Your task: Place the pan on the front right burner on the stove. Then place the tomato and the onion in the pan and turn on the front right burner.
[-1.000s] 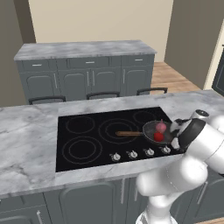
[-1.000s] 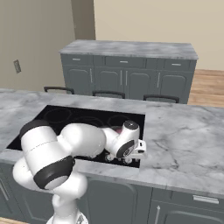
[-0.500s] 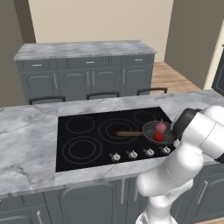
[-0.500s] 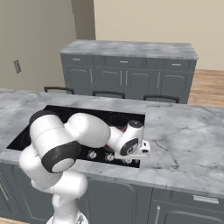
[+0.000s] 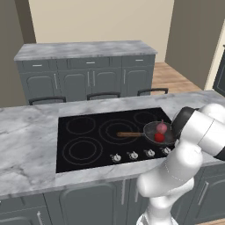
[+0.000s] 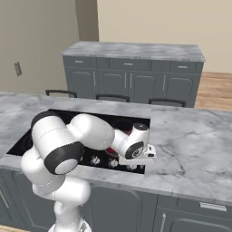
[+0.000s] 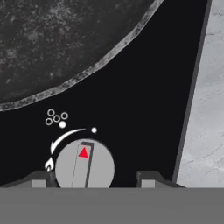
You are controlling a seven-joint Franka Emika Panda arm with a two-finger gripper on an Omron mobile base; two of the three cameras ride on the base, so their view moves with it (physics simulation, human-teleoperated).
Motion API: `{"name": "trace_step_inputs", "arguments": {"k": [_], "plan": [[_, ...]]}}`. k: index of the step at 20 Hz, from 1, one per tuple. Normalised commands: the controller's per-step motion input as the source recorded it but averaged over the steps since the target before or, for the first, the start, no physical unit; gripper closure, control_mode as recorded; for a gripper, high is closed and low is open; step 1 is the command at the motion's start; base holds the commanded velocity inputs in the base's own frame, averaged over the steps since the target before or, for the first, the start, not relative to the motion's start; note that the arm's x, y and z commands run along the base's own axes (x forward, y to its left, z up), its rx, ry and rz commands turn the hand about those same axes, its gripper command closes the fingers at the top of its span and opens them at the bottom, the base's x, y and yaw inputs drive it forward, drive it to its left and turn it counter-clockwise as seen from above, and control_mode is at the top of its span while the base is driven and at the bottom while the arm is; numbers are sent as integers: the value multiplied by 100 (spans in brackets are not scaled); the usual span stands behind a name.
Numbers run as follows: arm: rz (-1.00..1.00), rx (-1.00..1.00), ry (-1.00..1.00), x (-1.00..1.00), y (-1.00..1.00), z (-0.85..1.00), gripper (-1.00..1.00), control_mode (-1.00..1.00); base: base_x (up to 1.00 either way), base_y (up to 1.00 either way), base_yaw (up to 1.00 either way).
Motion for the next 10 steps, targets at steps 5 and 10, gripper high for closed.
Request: {"name": "trace_step_inputs", "arguments": {"k": [5, 10], "plan": [[21, 2, 0, -30, 0, -13, 100, -100, 0, 0, 0], [29, 4, 0, -6, 0, -8, 100, -100, 0, 0, 0]]}}
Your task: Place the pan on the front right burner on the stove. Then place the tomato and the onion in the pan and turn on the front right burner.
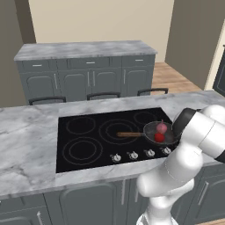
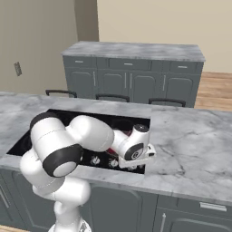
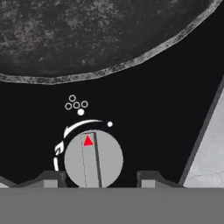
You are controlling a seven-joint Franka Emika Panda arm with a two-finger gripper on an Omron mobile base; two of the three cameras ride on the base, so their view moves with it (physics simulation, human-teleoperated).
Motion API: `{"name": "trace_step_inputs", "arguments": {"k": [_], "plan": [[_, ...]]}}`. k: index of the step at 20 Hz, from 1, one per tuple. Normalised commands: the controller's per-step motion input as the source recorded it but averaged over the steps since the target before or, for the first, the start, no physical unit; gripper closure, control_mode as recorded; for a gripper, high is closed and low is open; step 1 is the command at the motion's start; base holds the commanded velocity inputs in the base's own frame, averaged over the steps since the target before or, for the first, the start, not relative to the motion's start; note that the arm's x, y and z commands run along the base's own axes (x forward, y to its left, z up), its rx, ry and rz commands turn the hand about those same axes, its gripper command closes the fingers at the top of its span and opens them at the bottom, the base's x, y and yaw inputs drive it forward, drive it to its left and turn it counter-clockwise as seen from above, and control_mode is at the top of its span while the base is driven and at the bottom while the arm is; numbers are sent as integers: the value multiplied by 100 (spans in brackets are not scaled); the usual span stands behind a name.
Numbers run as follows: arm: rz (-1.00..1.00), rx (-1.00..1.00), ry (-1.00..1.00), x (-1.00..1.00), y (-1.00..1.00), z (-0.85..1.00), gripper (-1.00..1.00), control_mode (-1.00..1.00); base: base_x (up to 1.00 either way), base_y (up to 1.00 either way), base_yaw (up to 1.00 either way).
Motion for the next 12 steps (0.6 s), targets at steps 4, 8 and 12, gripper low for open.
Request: {"name": "trace_step_inputs", "arguments": {"k": [4, 8, 12], "plan": [[31, 4, 0, 0, 0, -4, 100, -100, 0, 0, 0], [29, 3, 0, 2, 0, -8, 100, -100, 0, 0, 0], [27, 0, 0, 0, 0, -9, 100, -100, 0, 0, 0]]}}
